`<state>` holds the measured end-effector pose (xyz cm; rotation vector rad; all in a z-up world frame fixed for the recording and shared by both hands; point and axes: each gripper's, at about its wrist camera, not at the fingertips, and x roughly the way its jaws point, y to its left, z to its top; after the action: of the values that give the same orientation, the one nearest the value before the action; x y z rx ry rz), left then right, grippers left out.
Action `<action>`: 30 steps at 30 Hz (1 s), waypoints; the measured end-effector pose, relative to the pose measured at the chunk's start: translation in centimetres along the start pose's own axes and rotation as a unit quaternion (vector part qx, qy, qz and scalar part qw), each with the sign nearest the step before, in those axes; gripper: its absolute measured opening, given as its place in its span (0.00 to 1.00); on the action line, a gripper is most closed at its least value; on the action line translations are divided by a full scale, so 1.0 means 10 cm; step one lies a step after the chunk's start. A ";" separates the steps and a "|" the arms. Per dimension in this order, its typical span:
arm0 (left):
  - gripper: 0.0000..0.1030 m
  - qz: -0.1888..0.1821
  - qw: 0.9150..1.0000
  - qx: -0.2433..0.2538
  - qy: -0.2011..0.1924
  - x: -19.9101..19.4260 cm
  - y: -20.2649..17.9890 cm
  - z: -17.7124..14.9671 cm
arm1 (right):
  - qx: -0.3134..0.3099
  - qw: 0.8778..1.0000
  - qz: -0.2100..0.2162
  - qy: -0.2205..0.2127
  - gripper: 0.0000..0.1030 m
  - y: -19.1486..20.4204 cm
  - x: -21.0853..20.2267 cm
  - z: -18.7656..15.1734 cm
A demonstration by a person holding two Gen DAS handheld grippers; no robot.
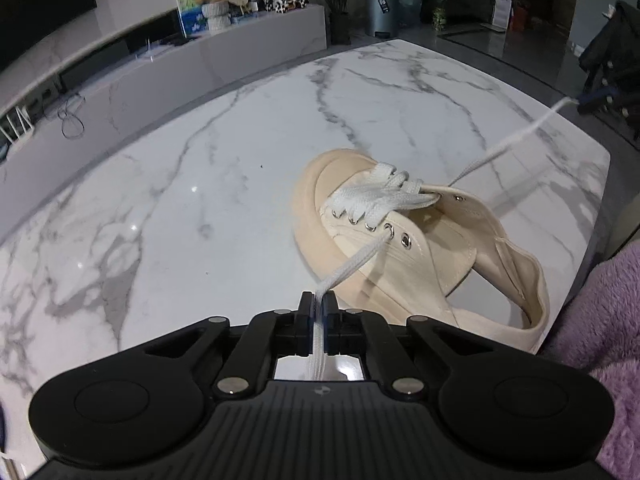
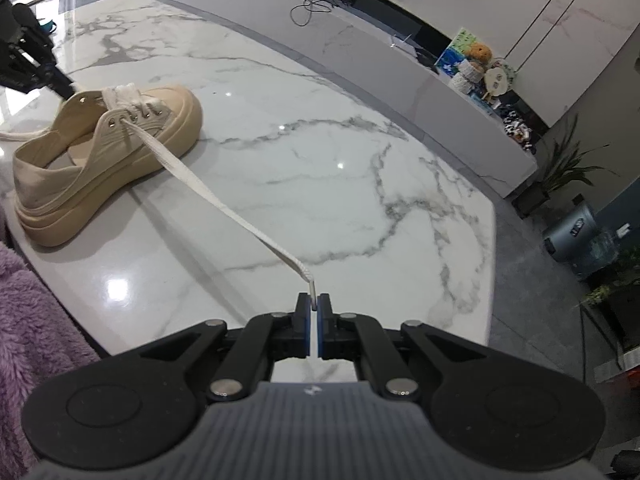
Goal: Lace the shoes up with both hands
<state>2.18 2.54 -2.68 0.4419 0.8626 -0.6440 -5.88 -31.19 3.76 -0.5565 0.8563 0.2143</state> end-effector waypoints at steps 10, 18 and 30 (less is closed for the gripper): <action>0.31 -0.041 0.998 -0.004 -0.042 -0.33 -0.20 0.09 | 0.015 1.000 -0.003 -0.022 0.03 -0.10 -0.17 0.14; 0.21 -0.065 0.997 -0.037 -0.031 -0.14 -0.37 0.30 | -0.034 0.998 0.039 -0.047 0.03 0.18 -0.20 0.46; 0.05 -0.069 0.993 -0.095 -0.031 -0.04 -0.22 0.20 | -0.118 0.980 0.132 -0.090 0.03 0.87 -0.04 1.00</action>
<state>1.60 -0.13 -1.44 0.1899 0.8920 -0.6922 -3.07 -18.46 6.00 -0.6335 0.7311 0.6071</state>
